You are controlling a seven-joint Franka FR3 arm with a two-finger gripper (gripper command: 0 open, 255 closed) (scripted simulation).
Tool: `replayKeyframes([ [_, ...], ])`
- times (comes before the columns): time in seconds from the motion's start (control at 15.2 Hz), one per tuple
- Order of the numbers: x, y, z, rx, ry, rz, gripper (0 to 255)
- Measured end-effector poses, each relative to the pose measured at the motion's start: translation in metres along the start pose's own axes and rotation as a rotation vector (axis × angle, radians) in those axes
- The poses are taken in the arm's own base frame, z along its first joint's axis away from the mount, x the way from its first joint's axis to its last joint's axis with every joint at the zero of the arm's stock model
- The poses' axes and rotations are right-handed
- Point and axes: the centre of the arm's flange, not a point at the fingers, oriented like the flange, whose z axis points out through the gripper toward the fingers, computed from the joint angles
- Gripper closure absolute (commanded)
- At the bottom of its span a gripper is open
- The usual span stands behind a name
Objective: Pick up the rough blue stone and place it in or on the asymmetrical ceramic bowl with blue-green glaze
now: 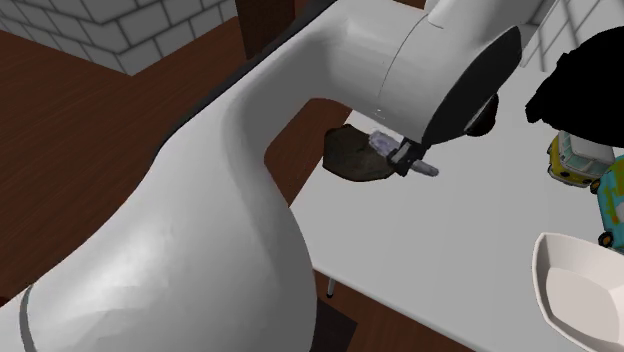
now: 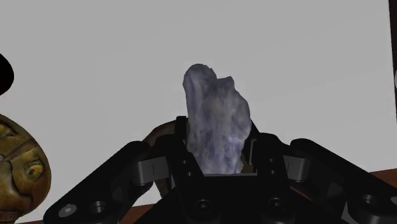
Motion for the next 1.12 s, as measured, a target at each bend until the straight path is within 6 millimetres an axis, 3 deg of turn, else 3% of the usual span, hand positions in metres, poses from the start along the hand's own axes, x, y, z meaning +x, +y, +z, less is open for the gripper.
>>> replayKeyframes([
  [0.53,0.1,0.028,0.017,0.0,0.0,0.0,255],
  [0.73,0.109,0.026,0.032,0.001,0.0,0.0,255],
  [1.12,0.108,0.019,0.062,0.001,0.0,0.001,255],
])
